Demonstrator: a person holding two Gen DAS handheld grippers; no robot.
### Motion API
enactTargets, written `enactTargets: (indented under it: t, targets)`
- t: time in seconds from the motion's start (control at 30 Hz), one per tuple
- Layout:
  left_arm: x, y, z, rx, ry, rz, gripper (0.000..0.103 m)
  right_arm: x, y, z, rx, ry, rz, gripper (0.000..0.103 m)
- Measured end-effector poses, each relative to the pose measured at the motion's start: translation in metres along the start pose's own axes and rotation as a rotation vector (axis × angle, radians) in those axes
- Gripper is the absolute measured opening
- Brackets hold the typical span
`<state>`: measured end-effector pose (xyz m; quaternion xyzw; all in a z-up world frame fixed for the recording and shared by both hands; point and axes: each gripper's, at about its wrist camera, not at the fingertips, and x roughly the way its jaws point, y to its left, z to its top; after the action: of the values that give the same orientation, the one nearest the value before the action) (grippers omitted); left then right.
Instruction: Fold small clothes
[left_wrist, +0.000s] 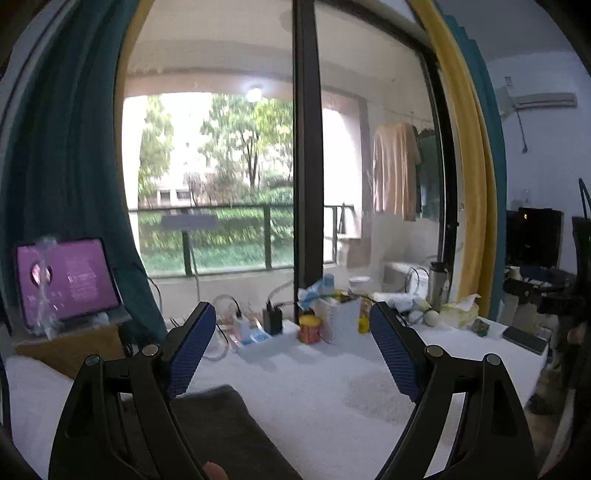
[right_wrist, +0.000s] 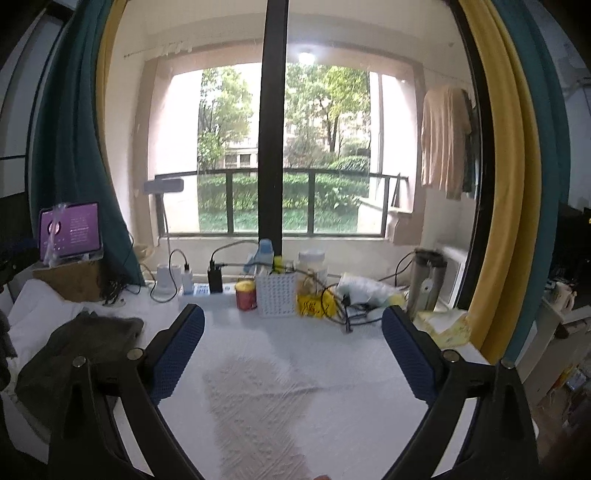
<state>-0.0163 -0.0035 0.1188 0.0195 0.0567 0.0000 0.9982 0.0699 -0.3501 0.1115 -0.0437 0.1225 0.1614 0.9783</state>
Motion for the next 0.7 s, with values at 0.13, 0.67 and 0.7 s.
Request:
enactTargets:
  t: [0.13, 0.67, 0.7]
  targets:
    - [-0.022, -0.006, 0.006, 0.04, -0.089, -0.007, 0.087, -0.015, 0.007, 0.008, -0.016, -0.057, -0.01, 0.097]
    - [-0.014, 0.011, -0.017, -0.119, 0.006, -0.009, 0.087, -0.025, 0.032, 0.003, 0.012, -0.102, 0.001, 0.1]
    - [-0.013, 0.012, -0.019, -0.132, 0.012, -0.015, 0.087, -0.022, 0.032, 0.001, 0.013, -0.092, 0.003, 0.1]
